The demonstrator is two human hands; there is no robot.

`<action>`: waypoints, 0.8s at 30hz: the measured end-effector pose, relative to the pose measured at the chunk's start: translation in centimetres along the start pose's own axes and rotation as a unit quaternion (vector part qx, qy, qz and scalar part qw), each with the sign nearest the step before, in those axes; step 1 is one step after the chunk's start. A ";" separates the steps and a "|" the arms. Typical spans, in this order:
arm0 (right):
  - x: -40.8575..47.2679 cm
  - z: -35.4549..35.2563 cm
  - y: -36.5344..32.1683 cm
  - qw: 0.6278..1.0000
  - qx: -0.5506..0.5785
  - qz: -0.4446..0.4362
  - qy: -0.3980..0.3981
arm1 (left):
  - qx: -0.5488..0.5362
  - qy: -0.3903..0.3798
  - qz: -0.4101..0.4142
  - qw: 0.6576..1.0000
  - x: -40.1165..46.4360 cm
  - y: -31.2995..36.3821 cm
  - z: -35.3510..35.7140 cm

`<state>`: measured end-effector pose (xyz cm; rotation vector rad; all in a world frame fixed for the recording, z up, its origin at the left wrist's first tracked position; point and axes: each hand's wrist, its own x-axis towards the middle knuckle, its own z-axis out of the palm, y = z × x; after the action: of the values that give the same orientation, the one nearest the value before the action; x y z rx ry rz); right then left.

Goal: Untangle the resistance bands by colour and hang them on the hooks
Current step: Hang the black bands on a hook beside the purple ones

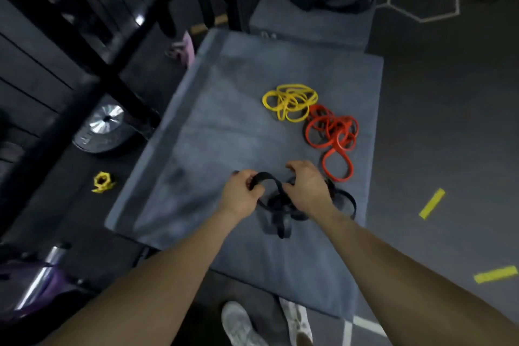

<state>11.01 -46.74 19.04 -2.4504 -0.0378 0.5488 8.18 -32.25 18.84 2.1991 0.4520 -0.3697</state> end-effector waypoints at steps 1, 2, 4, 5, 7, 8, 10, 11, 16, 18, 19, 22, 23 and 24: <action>0.1 -0.9 -2.0 1.000 -0.001 -0.022 -0.012 | -0.004 0.010 0.015 1.000 0.0 1.0 -2.0; 0.1 -1.9 -4.4 0.999 0.000 -0.044 -0.024 | -0.006 0.022 0.030 0.999 -0.3 2.3 -4.4; -0.1 -3.6 -8.3 0.996 0.002 -0.084 -0.042 | 0.011 0.030 0.058 0.998 -1.0 4.3 -8.3; -0.3 -4.4 -10.4 0.993 0.000 -0.110 -0.043 | 0.019 0.032 0.077 0.996 -1.6 5.3 -10.5; -1.0 -6.2 -14.4 0.988 -0.002 -0.150 -0.038 | 0.027 0.051 0.107 0.993 -3.2 7.0 -14.9; -1.5 -7.2 -16.5 0.985 -0.001 -0.169 -0.030 | 0.027 0.066 0.117 0.991 -4.1 7.7 -17.1; -2.4 -9.2 -20.7 0.977 0.003 -0.212 -0.014 | 0.035 0.092 0.137 0.986 -6.0 9.1 -21.6; -2.9 -10.3 -22.8 0.971 -0.001 -0.239 -0.010 | 0.041 0.106 0.144 0.983 -6.9 9.8 -23.7; -5.9 -15.0 -32.9 0.939 -0.009 -0.342 0.015 | -0.002 0.191 0.144 0.971 -11.8 13.3 -32.9; -7.2 -16.8 -36.4 0.927 0.016 -0.374 0.016 | -0.017 0.226 0.145 0.963 -13.6 14.3 -36.1; -8.0 -17.7 -38.1 0.917 0.021 -0.399 0.012 | -0.016 0.250 0.146 0.957 -14.5 14.9 -37.6; -10.7 -20.4 -42.6 0.888 0.028 -0.458 0.012 | -0.011 0.312 0.159 0.937 -17.4 16.7 -41.7; -11.5 -21.2 -44.0 0.877 0.035 -0.479 0.022 | -0.011 0.324 0.160 0.932 -18.4 17.4 -42.9; -12.2 -21.9 -45.3 0.865 0.048 -0.498 0.031 | -0.017 0.332 0.157 0.930 -19.4 18.0 -44.1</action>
<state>13.18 -24.48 65.74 -1.9762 -1.1415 -0.0066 3.51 -11.64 65.71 2.2753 0.4406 0.5738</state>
